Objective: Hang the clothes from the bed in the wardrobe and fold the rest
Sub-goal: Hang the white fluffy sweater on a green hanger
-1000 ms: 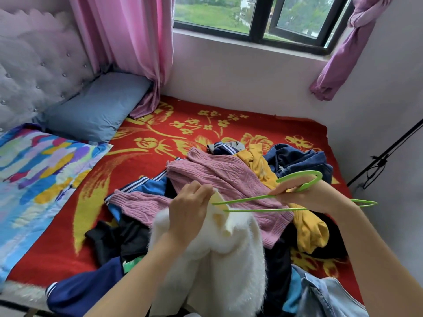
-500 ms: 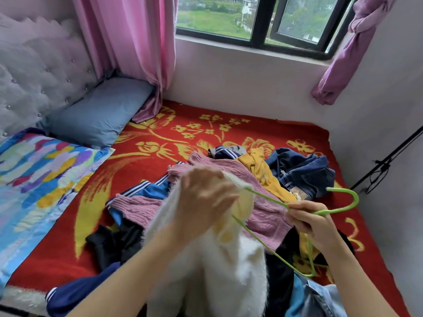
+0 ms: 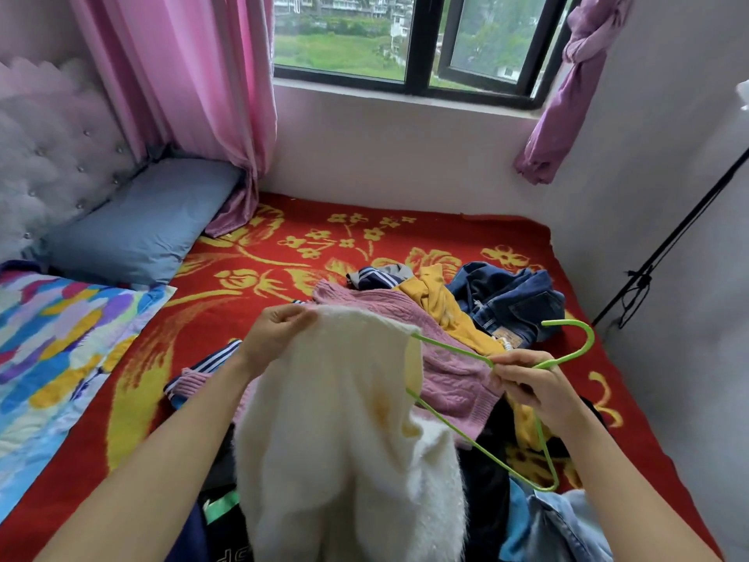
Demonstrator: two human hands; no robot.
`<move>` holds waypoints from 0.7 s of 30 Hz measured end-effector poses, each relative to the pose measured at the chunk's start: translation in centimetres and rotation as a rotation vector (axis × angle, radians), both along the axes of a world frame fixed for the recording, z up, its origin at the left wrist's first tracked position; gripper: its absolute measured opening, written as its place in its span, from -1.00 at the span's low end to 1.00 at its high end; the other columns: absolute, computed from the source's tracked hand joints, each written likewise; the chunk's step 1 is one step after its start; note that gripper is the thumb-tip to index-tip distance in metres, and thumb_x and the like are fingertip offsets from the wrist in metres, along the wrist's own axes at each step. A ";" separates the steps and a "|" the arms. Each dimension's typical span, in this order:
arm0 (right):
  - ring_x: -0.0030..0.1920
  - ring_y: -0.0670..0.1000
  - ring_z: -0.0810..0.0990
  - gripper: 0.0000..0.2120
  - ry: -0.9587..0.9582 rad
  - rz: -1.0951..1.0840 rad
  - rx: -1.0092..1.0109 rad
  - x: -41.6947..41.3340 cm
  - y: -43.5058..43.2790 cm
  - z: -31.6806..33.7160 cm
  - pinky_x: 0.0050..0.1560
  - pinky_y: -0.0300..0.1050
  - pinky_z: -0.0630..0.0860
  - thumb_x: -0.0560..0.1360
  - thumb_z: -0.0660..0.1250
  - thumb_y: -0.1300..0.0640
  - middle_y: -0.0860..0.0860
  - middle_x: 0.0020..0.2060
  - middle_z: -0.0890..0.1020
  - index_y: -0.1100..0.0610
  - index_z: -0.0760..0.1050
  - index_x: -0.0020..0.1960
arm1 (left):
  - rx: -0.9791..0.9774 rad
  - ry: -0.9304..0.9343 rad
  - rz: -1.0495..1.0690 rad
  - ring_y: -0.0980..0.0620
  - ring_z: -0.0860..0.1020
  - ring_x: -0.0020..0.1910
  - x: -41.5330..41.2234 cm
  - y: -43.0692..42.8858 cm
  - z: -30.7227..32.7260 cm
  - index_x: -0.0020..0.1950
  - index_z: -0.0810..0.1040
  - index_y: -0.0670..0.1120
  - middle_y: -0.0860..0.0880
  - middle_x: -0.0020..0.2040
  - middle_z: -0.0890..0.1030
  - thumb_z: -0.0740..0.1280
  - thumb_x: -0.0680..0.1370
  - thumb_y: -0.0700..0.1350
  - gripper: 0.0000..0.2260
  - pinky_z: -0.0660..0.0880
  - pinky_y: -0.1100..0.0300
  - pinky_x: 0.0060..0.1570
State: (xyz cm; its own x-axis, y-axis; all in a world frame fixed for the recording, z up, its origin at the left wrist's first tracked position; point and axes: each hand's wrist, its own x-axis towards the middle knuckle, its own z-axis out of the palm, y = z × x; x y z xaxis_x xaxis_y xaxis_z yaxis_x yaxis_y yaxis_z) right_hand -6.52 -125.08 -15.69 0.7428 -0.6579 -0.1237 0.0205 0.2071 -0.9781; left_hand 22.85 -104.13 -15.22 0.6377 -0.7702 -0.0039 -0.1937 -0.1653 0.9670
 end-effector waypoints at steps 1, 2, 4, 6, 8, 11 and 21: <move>-0.71 -0.14 0.17 -0.79 -0.003 0.003 0.008 -0.3 -0.2 0.0 -0.58 -0.46 0.07 0.32 0.25 0.40 0.15 -0.52 0.54 0.24 0.65 -0.31 | -0.108 -0.009 0.021 0.26 0.49 -0.36 0.2 -0.5 0.8 -0.19 0.63 -0.13 0.10 -0.34 0.60 0.34 0.51 -0.20 -0.89 0.42 0.39 -0.31; -0.71 -0.13 0.18 -0.80 0.000 0.013 0.011 -0.5 -0.3 -0.1 -0.61 -0.47 0.09 0.31 0.26 0.38 0.15 -0.52 0.54 0.23 0.65 -0.31 | -0.176 -0.064 0.045 0.31 0.50 -0.37 0.2 -0.6 2.3 -0.21 0.63 -0.05 0.17 -0.37 0.61 0.34 0.51 -0.25 -0.85 0.41 0.46 -0.32; -0.69 -0.12 0.19 -0.82 0.020 0.059 0.008 -0.6 -0.2 -0.4 -0.62 -0.45 0.11 0.32 0.28 0.36 0.16 -0.48 0.54 0.21 0.64 -0.30 | -0.278 -0.244 -0.036 0.38 0.53 -0.31 -0.8 -1.0 4.6 -0.20 0.64 0.09 0.29 -0.33 0.61 0.35 0.49 -0.30 -0.72 0.40 0.53 -0.26; -0.68 -0.11 0.19 -0.82 0.036 0.107 0.013 -0.3 -0.1 -0.9 -0.61 -0.43 0.10 0.34 0.28 0.36 0.19 -0.45 0.54 0.21 0.64 -0.28 | -0.323 -0.335 -0.112 0.40 0.53 -0.26 -1.4 -1.5 5.7 -0.23 0.65 0.26 0.35 -0.29 0.61 0.36 0.47 -0.34 -0.56 0.40 0.53 -0.19; -0.68 -0.11 0.19 -0.81 0.006 0.092 0.013 0.0 0.0 -1.1 -0.59 -0.42 0.13 0.33 0.27 0.37 0.19 -0.46 0.54 0.23 0.65 -0.27 | -0.300 -0.416 -0.159 0.39 0.52 -0.27 -1.8 -1.7 6.0 -0.16 0.66 0.25 0.32 -0.29 0.61 0.36 0.47 -0.36 -0.56 0.38 0.52 -0.20; -0.67 -0.11 0.24 -0.80 -0.090 -0.069 0.048 0.2 0.0 -1.2 -0.59 -0.44 0.14 0.29 0.27 0.38 0.15 -0.51 0.55 0.21 0.64 -0.33 | -0.258 -0.476 -0.195 0.33 0.47 -0.27 -1.2 -1.6 5.5 -0.06 0.63 -0.08 0.12 -0.27 0.52 0.39 0.44 -0.37 -0.79 0.33 0.51 -0.22; -0.73 -0.14 0.21 -0.75 -0.144 -0.039 0.040 2.8 1.1 -0.3 -0.61 -0.44 0.09 0.31 0.24 0.42 0.14 -0.57 0.52 0.21 0.66 -0.34 | -0.004 -0.316 -0.167 0.15 0.53 -0.10 0.7 -1.5 3.6 0.27 0.24 0.04 0.09 0.02 0.52 0.44 0.45 -0.09 -0.50 0.43 0.38 -0.10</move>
State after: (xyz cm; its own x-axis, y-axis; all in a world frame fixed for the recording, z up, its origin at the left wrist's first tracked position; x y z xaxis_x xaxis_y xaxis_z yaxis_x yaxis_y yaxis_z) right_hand -3.74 -123.96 -15.99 0.7290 -0.6831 -0.0446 0.1687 0.2424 -0.9554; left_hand 23.53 -105.64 -11.64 0.4723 -0.8635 0.1767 -0.5073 -0.1024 0.8557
